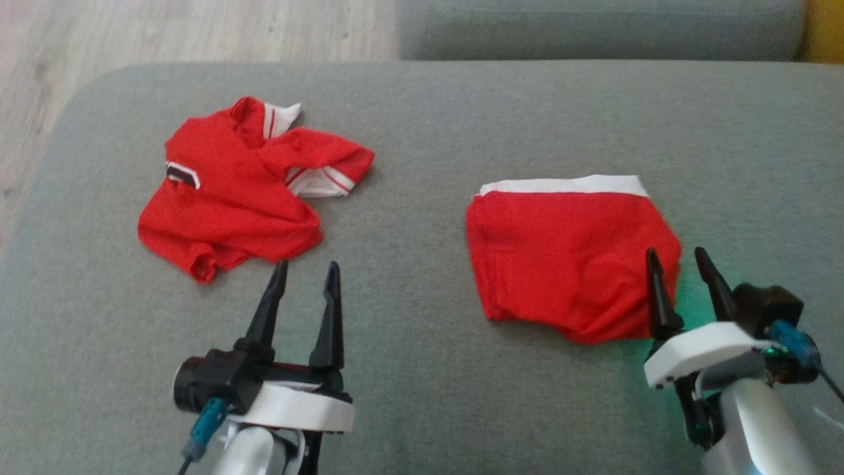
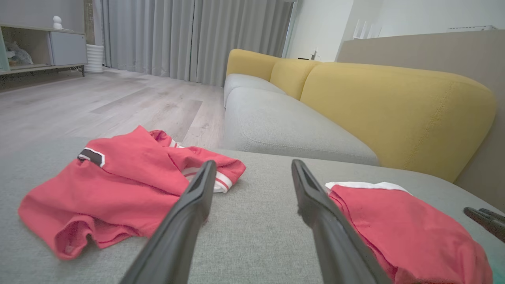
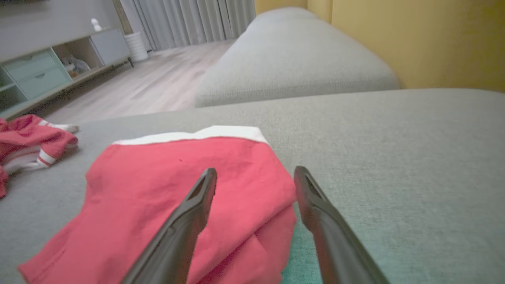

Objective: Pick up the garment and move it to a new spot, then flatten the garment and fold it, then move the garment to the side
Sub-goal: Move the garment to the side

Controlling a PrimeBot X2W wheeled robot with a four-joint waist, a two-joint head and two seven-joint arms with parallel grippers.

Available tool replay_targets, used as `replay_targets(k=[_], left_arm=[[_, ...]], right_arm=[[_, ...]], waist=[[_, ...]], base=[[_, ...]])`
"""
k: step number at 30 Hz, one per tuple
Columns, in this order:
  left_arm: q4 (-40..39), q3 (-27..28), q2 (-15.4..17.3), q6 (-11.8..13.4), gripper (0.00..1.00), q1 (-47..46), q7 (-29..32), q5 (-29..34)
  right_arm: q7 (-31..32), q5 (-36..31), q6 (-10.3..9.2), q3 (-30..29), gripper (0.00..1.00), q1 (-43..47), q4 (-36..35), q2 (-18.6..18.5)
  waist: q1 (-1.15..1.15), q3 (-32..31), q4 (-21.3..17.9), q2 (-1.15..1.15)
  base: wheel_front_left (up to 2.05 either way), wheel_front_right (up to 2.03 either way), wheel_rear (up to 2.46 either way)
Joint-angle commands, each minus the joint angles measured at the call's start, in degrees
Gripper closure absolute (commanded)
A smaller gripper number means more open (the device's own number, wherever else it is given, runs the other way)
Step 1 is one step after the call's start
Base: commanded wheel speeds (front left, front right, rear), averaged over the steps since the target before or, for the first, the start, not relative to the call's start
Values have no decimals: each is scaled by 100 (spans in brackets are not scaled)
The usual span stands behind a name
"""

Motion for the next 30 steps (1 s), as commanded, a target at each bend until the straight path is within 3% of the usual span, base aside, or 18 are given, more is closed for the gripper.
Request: replay_targets(k=[1,9,17,18,19,20,30], left_arm=[[-148,112,3,8,0,-221,-55,-34],[-85,-47,3,34,0,-396,-55,-155],[-43,-89,3,64,0,-522,-55,-200],[-39,-85,3,68,0,-525,-55,-201],[-33,-80,3,70,0,-525,-55,-199],[-27,-75,3,70,0,-522,-55,-195],[57,35,3,35,0,-363,-55,-134]], right_arm=[[39,-81,-4,43,0,-296,5,-24],[363,-226,-4,-497,0,-1042,1164,-24],[483,-157,-4,-338,0,-1344,2014,-24],[482,-120,-4,-281,25,-1357,2089,-24],[468,-98,-4,-222,76,-1371,2152,-24],[436,-91,-4,-149,100,-1384,2197,-24],[-20,-615,-4,500,100,-1498,2157,-231]], waist=[[-1,168,158,0],[-1,440,401,0],[-1,475,472,0],[-1,456,463,0],[-1,432,452,0],[-1,407,439,0],[-1,3,194,0]], base=[[0,0,0],[0,0,0],[0,0,0],[0,0,0],[0,0,0],[0,0,0],[0,0,0]])
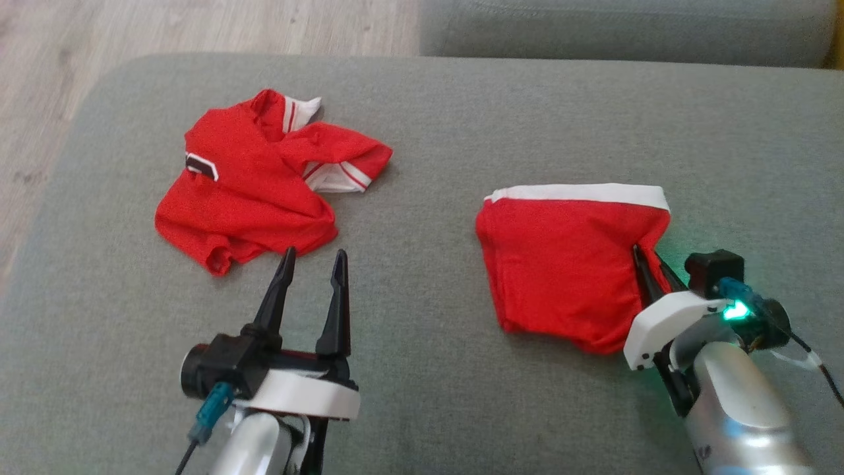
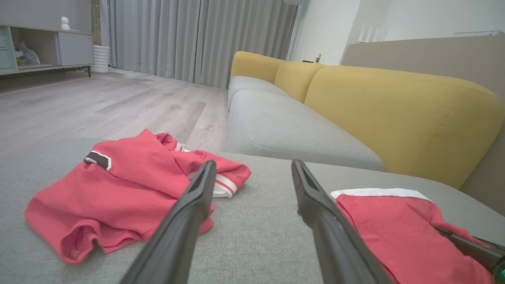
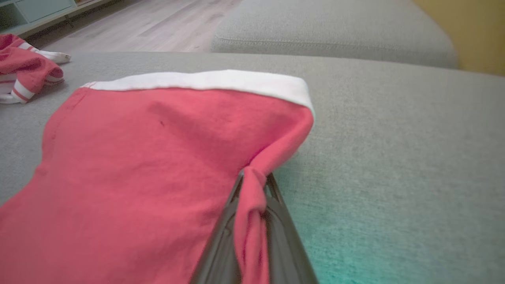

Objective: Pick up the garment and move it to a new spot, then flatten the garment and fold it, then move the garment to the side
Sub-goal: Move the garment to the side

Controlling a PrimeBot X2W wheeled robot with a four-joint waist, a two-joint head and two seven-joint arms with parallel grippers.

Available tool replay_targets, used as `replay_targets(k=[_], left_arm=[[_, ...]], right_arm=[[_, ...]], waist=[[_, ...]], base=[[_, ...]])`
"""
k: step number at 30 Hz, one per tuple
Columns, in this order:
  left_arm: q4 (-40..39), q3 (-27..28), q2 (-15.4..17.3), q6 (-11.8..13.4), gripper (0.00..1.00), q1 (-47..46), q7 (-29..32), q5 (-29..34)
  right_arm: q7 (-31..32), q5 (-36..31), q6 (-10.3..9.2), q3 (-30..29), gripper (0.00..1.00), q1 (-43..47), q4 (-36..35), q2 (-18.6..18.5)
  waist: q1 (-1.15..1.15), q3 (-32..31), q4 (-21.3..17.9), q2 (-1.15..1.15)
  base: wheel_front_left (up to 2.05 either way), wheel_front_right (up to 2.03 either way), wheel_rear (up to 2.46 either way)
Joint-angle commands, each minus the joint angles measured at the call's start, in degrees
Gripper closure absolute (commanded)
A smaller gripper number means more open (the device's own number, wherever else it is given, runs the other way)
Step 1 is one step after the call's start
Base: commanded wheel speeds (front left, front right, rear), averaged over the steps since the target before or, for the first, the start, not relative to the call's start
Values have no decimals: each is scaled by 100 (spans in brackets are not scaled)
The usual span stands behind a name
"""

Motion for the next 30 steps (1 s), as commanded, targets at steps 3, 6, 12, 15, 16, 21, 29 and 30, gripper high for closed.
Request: replay_targets(k=[3,6,12,15,16,21,29,30], left_arm=[[-131,247,7,-14,0,15,-55,47],[-160,278,7,-14,0,60,-55,56],[-241,300,7,-30,0,20,-55,87],[-290,297,7,-42,0,-59,-55,94],[-299,296,7,-45,0,-85,-55,90],[-319,294,7,-81,0,-248,-55,100],[-365,299,7,-86,0,-430,-55,93],[-371,297,7,-85,0,-449,-55,93]], right_arm=[[-62,-169,-5,474,100,-102,-265,-251],[91,-159,-5,819,100,-105,-388,-560],[493,62,-5,1323,100,-215,-596,-1488],[691,181,-5,1437,100,-305,-610,-2163],[754,233,-5,1452,100,-332,-587,-2364],[1011,335,-5,1434,100,-520,-450,-3173],[1283,182,-5,729,100,-700,-221,-3763],[1291,149,-5,619,100,-707,-194,-3787]], waist=[[0,-168,-141,0],[0,-186,-204,0],[0,-15,-263,0],[0,159,-259,0],[0,229,-256,0],[0,570,-238,0],[0,880,-188,0],[0,911,-185,0]], base=[[0,0,0],[0,0,0],[0,0,0],[0,0,0],[0,0,0],[0,0,0],[0,0,0],[0,0,0]])
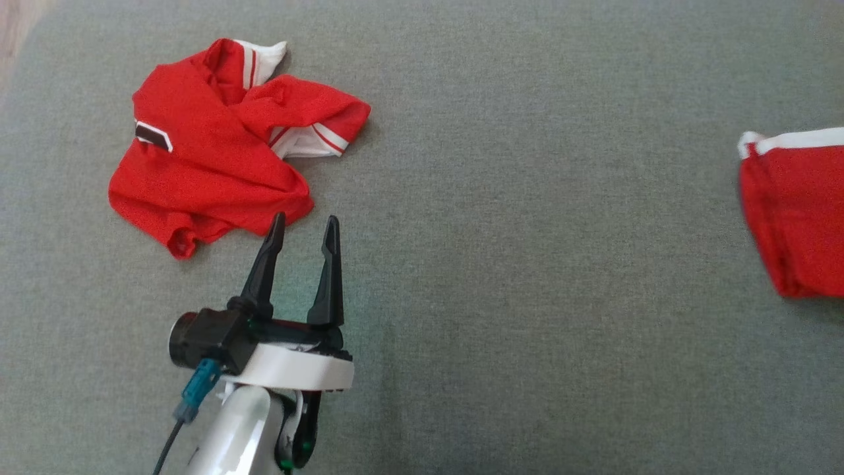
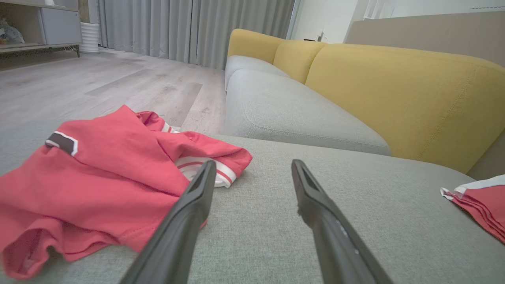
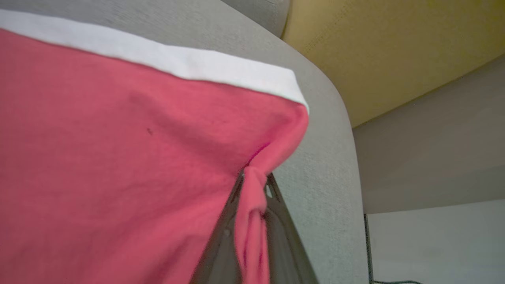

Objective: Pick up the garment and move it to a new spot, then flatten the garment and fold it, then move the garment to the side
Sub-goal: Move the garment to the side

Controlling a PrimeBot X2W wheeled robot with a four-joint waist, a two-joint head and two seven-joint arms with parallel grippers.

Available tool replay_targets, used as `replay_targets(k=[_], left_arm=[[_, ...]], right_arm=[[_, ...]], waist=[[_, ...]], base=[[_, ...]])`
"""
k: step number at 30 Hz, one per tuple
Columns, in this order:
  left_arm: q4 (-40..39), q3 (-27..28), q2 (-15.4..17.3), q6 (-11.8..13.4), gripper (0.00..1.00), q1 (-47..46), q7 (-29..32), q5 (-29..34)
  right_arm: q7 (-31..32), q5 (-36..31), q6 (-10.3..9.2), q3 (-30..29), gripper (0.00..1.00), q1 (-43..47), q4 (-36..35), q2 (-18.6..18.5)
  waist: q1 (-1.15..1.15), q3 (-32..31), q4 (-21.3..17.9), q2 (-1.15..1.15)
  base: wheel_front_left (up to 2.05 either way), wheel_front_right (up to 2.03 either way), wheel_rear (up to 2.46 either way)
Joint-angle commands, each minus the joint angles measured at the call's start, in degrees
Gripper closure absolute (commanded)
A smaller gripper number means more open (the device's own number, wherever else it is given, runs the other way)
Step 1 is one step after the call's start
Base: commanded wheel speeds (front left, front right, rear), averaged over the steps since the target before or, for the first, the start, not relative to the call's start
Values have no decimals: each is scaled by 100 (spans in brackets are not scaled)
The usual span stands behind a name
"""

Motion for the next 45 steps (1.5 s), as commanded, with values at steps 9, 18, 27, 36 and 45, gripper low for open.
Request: replay_targets(k=[9,18,27,36,45], left_arm=[[-186,180,11,-38,0,-244,-55,86],[-130,180,11,-64,0,-256,-55,125],[-69,268,11,-79,0,-204,-55,163],[-76,614,11,-80,0,84,-55,202],[-108,755,11,-88,0,506,-55,165]], right_arm=[[24,-509,-5,-738,100,-147,-120,-286],[61,-836,-5,-1139,4,-49,-484,-71],[167,-1164,-5,-1588,0,163,-978,315],[109,-1122,-5,-1569,0,181,-2060,1224],[-467,-494,-5,-1576,0,772,-3492,2853]], waist=[[-1,139,-16,0],[-1,131,-50,0],[-1,-165,-105,0],[-1,-884,-227,0],[-1,-1516,-243,0]], base=[[0,0,0],[0,0,0],[0,0,0],[0,0,0],[0,0,0]])
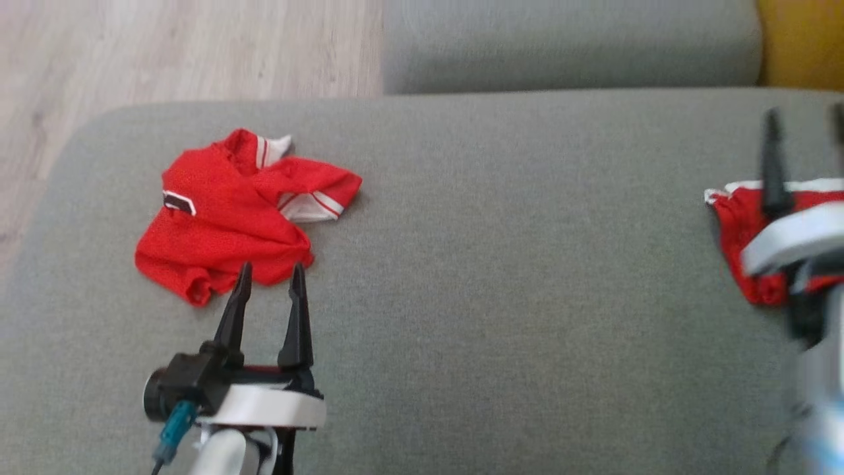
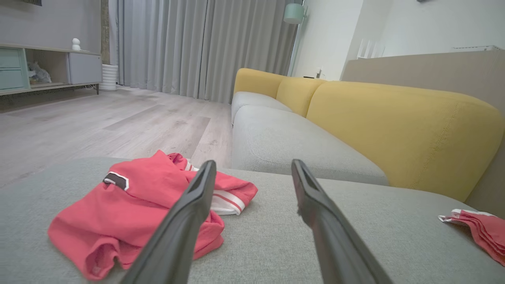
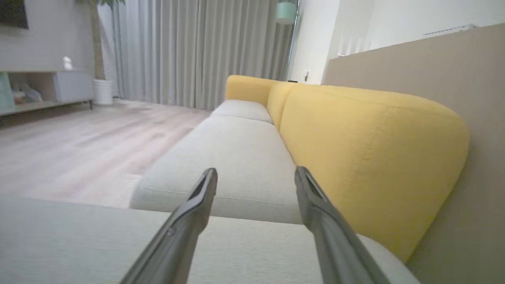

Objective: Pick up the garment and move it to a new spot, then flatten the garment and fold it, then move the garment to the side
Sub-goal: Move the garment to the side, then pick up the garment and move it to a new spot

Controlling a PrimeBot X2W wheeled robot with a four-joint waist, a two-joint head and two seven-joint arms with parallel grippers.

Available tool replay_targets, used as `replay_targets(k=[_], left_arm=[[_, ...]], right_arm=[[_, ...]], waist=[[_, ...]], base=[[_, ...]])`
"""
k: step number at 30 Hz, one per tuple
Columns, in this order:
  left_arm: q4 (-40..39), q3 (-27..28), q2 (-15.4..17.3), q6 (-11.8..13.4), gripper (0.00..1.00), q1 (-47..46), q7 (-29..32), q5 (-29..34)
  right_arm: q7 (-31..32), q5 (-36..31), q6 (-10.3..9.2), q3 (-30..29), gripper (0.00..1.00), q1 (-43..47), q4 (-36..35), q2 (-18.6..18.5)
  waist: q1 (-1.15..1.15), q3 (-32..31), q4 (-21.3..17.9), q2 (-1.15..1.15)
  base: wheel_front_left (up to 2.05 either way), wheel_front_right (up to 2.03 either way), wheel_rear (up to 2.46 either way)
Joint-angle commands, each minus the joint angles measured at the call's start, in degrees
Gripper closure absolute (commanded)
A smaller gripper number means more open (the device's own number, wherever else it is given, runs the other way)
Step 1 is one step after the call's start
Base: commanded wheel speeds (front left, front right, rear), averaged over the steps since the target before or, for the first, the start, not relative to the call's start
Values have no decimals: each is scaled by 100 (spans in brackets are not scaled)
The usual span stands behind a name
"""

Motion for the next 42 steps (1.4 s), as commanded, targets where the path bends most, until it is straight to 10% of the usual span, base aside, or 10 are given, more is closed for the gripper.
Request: replay_targets(k=[1,20,42], left_arm=[[-200,198,11,11,0,-58,-55,7],[-186,135,11,-8,0,529,-55,-109],[-146,139,11,-22,0,520,-55,-98]], right_arm=[[-149,125,-4,113,0,66,-317,164],[-1509,1428,-4,1036,0,2417,-433,780],[-1517,1405,-4,958,0,2532,-700,781]], waist=[[1,-194,2,0],[1,-496,135,0],[1,-463,225,0]], base=[[0,0,0],[0,0,0],[0,0,0]])
